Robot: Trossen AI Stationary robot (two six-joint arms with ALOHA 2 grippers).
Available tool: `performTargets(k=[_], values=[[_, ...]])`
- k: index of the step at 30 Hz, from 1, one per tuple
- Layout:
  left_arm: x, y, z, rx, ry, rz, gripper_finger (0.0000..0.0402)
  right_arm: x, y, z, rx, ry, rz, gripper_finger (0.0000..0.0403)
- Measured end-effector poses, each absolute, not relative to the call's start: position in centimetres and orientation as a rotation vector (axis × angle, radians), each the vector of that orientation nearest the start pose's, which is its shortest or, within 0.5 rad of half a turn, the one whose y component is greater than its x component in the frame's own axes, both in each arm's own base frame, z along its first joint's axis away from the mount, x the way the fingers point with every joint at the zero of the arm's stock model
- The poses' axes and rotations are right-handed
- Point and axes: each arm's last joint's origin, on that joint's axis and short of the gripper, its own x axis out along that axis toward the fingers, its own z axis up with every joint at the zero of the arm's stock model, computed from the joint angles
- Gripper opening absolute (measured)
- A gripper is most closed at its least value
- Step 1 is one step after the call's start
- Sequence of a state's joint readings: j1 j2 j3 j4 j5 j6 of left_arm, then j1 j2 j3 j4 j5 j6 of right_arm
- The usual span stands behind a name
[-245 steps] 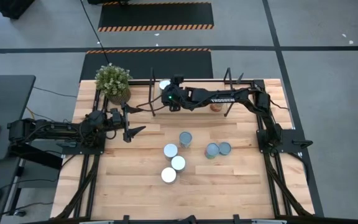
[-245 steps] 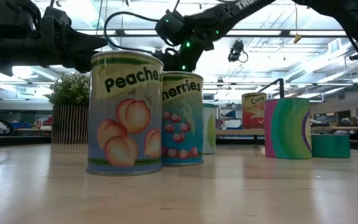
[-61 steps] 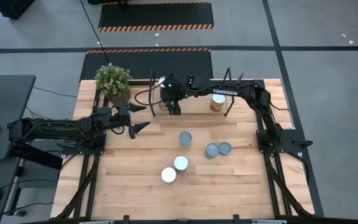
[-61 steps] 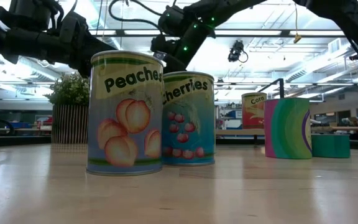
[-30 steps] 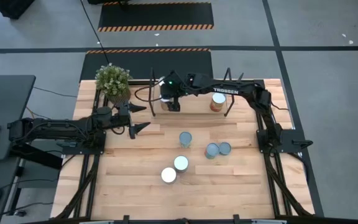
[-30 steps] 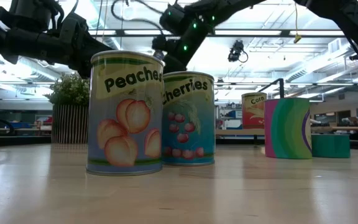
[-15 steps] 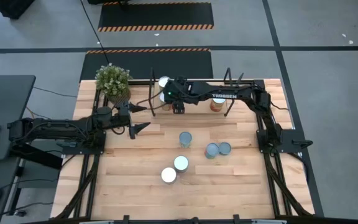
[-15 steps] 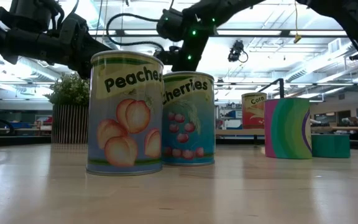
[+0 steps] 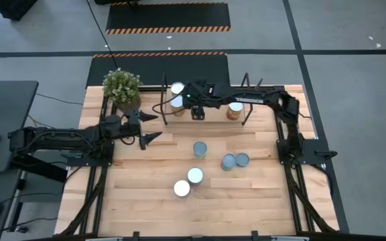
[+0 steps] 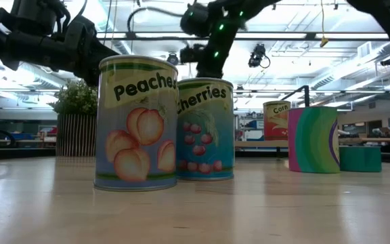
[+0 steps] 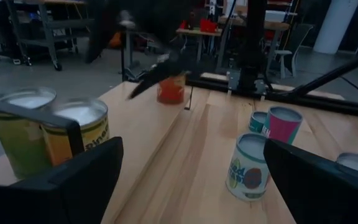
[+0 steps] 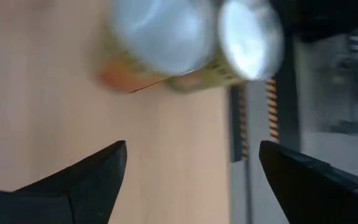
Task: Pick and place cans onto a shelf
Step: Adjust the canned corn on the shelf
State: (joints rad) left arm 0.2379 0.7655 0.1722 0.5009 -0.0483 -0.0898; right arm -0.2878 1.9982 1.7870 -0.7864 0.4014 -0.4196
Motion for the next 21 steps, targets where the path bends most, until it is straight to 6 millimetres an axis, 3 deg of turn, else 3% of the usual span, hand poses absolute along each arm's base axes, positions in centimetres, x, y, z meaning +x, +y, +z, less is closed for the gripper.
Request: performTargets(k=[5, 11, 15, 21], values=[[15.7, 4.0, 18.8, -0.095, 0.106, 0.291, 0.0396, 38.5, -12.6, 28.2, -0.296, 1.265, -0.317, 0.0374], [15.7, 4.0, 18.8, -0.092, 0.101, 0.291, 0.0396, 35.3, -14.8, 28.3, -0.148, 1.445, -0.352, 0.0377], [15.7, 4.0, 18.8, -0.078, 0.111, 0.290, 0.0396, 34.6, -15.4, 28.1, -0.106, 1.487, -0.349, 0.0389], [15.7, 4.0, 18.8, -0.077, 0.111, 0.290, 0.0396, 33.9, -14.4, 28.1, -0.141, 1.596, -0.381, 0.0392]])
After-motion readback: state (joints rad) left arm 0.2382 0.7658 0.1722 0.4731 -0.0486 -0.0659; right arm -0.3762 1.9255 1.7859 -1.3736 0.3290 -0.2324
